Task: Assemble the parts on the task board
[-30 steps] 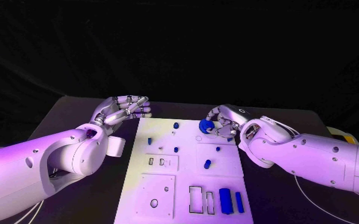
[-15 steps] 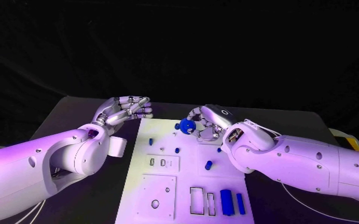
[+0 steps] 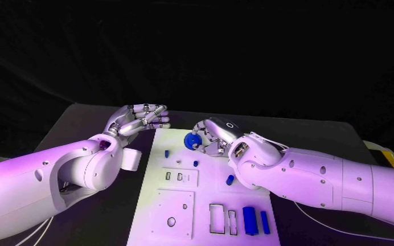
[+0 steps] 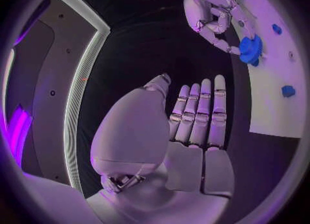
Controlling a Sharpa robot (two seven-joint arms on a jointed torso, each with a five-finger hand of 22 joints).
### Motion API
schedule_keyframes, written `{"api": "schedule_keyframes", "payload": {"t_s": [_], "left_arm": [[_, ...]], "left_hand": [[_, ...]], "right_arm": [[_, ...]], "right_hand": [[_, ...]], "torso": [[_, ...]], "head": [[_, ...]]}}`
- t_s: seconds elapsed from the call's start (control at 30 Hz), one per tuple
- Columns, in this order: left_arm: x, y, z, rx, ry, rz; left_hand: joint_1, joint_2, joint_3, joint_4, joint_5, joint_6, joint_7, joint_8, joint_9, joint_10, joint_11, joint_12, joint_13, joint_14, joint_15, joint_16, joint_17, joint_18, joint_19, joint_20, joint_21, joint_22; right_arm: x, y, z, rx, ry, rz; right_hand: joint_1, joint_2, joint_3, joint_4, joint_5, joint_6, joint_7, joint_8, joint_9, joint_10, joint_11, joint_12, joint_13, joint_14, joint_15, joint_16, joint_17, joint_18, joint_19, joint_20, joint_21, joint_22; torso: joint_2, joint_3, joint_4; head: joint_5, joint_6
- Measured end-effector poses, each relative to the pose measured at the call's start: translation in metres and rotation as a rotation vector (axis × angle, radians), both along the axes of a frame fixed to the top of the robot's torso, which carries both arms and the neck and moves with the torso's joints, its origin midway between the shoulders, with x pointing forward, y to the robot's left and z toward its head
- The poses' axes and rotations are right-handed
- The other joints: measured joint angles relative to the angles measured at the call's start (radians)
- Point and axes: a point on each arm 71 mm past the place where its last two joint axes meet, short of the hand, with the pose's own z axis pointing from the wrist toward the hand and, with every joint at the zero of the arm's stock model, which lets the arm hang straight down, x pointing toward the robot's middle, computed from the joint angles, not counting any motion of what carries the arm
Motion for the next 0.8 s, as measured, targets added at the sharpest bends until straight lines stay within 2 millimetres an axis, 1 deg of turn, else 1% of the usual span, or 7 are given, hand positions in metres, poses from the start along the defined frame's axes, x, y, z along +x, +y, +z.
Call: {"api": "schedule_keyframes", "payload": {"t_s": [0.27,0.4,0.5,0.53,0.73,0.8], "left_arm": [[0.0,-0.001,0.0,-0.001,0.001,-0.002],[0.0,-0.001,0.0,-0.001,0.001,-0.003],[0.0,-0.001,0.0,-0.001,0.002,-0.004],[0.0,-0.001,0.0,-0.001,0.003,-0.004],[0.0,-0.001,0.0,0.0,0.005,-0.006],[0.0,-0.001,0.0,0.0,0.006,-0.006]], "left_hand": [[0.0,0.0,0.0,0.0,0.0,0.0,0.0,-0.004,0.0,-0.004,0.004,0.0,0.0,0.0,0.0,0.0,0.001,0.0,0.0,0.0,0.0,0.0],[0.0,0.0,0.0,0.0,0.0,0.0,0.0,-0.004,0.0,-0.004,0.004,0.0,0.0,0.0,0.0,0.0,0.001,0.0,0.0,0.0,0.0,0.0],[0.0,0.0,0.0,0.0,0.0,0.0,0.0,-0.004,0.0,-0.004,0.004,0.0,0.0,0.0,0.0,0.0,0.001,0.0,0.0,0.0,0.0,0.0],[0.0,0.0,0.0,0.0,0.0,0.0,0.0,-0.004,0.0,-0.003,0.004,0.0,0.0,0.0,0.0,0.0,0.001,0.0,0.0,0.0,0.0,0.0],[0.0,0.0,0.0,0.0,0.0,0.0,0.0,-0.004,0.0,-0.003,0.004,0.0,0.0,0.0,0.0,0.0,0.001,0.0,0.0,0.0,0.0,0.0],[0.0,0.0,0.0,0.0,0.0,0.0,0.0,-0.004,0.0,-0.003,0.004,0.0,0.0,0.0,0.0,0.0,0.001,0.0,0.0,0.0,0.0,0.0]], "right_arm": [[0.004,0.006,-0.011,-0.024,0.027,-0.007],[0.006,0.006,-0.015,-0.033,0.034,-0.015],[0.007,0.006,-0.016,-0.038,0.037,-0.019],[0.007,0.006,-0.017,-0.039,0.038,-0.02],[0.008,0.006,-0.018,-0.049,0.041,-0.026],[0.008,0.006,-0.018,-0.052,0.041,-0.028]], "right_hand": [[-0.003,-0.003,0.003,-0.002,0.0,0.0,0.0,-0.003,0.0,0.0,0.0,0.0,0.0,0.0,0.0,0.0,0.0,0.0,0.0,0.0,0.0,0.0],[-0.003,-0.003,0.003,-0.002,-0.001,0.0,0.0,-0.004,0.0,0.0,0.0,0.0,0.0,0.0,0.0,0.0,0.0,0.0,0.0,0.0,0.0,0.0],[-0.003,-0.003,0.003,-0.002,-0.001,0.0,0.0,-0.008,0.0,0.0,0.0,0.0,0.0,0.0,0.0,0.0,0.0,0.0,0.0,0.0,0.0,0.0],[-0.003,-0.003,0.003,-0.002,-0.002,-0.001,0.0,-0.008,0.0,0.0,0.0,0.0,0.0,0.0,0.0,0.0,0.0,0.0,0.0,0.0,0.0,0.0],[-0.003,-0.003,0.007,0.001,-0.003,-0.002,-0.001,-0.011,0.0,0.0,0.0,0.0,0.0,0.0,0.0,0.0,0.0,0.0,0.0,0.0,0.0,0.0],[-0.006,-0.006,0.01,-0.001,-0.003,-0.002,-0.001,-0.013,0.0,0.0,0.0,0.0,0.0,0.0,0.0,0.0,0.0,0.0,0.0,0.0,0.0,0.0]], "torso": [[0.002,-0.0003,0.0012],[0.002,0.0001,0.0006],[0.002,0.0006,-0.0001],[0.002,0.0013,-0.0003],[0.002,0.0031,0.0002],[0.002,0.0034,0.0001]], "head": [[0.004,-0.007],[0.01,-0.009],[0.016,-0.009],[0.017,-0.009],[0.018,-0.01],[0.019,-0.011]]}}
